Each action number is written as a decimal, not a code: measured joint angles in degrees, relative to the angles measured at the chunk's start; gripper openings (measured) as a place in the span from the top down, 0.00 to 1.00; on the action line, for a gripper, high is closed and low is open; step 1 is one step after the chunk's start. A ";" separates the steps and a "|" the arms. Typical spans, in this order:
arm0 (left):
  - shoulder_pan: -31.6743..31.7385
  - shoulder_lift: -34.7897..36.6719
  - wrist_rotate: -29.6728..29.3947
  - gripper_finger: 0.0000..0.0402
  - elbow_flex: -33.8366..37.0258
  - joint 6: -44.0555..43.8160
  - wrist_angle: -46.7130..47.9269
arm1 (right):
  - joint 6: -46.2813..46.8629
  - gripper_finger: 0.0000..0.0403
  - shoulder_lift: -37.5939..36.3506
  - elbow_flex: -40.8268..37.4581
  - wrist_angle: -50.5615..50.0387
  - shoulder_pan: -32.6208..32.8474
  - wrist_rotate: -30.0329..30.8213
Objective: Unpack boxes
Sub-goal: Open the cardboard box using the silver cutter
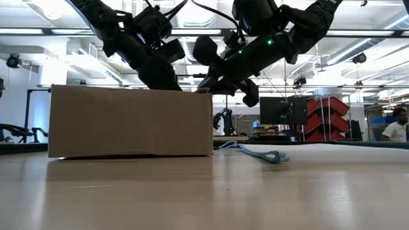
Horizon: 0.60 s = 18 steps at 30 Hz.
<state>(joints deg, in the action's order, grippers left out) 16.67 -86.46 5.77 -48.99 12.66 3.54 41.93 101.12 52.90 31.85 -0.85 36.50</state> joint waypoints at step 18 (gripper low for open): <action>0.68 -0.66 -7.23 0.80 0.07 -2.12 0.11 | 6.32 0.89 -0.07 0.11 0.17 4.44 -0.78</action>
<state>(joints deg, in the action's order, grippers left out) 17.35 -87.11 -1.46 -48.93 10.54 3.65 48.25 101.06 53.01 32.02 3.59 35.72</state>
